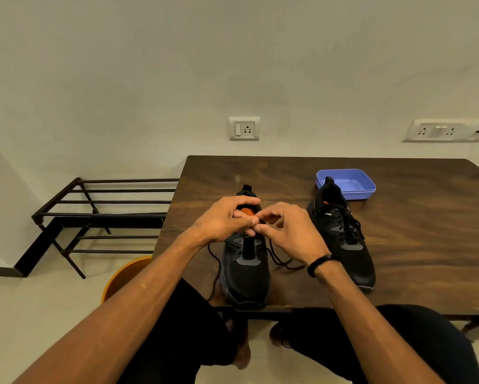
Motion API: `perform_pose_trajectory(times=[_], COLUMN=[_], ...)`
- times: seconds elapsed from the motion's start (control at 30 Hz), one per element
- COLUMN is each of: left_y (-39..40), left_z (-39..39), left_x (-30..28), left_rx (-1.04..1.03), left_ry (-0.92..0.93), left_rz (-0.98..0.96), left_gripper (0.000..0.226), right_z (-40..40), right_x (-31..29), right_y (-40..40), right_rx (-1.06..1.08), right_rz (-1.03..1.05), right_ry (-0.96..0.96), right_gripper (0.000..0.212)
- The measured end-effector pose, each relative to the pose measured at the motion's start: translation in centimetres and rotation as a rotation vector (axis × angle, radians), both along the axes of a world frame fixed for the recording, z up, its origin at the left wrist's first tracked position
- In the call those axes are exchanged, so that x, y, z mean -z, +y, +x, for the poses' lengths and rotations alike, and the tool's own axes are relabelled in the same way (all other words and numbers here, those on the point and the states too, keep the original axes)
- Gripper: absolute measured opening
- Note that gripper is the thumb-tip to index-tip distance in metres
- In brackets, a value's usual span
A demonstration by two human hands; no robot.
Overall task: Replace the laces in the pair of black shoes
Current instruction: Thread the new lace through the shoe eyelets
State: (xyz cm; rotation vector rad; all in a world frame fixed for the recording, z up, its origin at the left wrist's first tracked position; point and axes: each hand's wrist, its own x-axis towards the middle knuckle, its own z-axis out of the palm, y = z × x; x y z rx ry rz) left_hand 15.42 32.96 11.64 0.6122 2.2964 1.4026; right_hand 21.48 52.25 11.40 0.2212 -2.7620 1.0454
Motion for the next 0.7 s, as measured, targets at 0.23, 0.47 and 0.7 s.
perform_pose_trajectory(times=[0.23,0.47,0.7], left_y=[-0.4,-1.8,-1.4], left_z=[-0.1,-0.4,0.4], left_x=[0.1,1.3,1.0], left_rx=[0.024,-0.222,-0.072], left_ry=[0.053,0.076,0.136], left_rz=[-0.121,-0.471,-0.579], left_gripper=[0.038,0.007,0.011], right_z=[0.3,0.4,1.1], right_x=[1.4,3.6,3.1], right_y=[-0.9,-3.6,-5.7], right_rx=[0.083,0.123,0.126], right_rz=[-0.057,0.212,0.434], right_ry=[-0.062,-0.117,-0.098], right_gripper=[0.005,0.011,0.022])
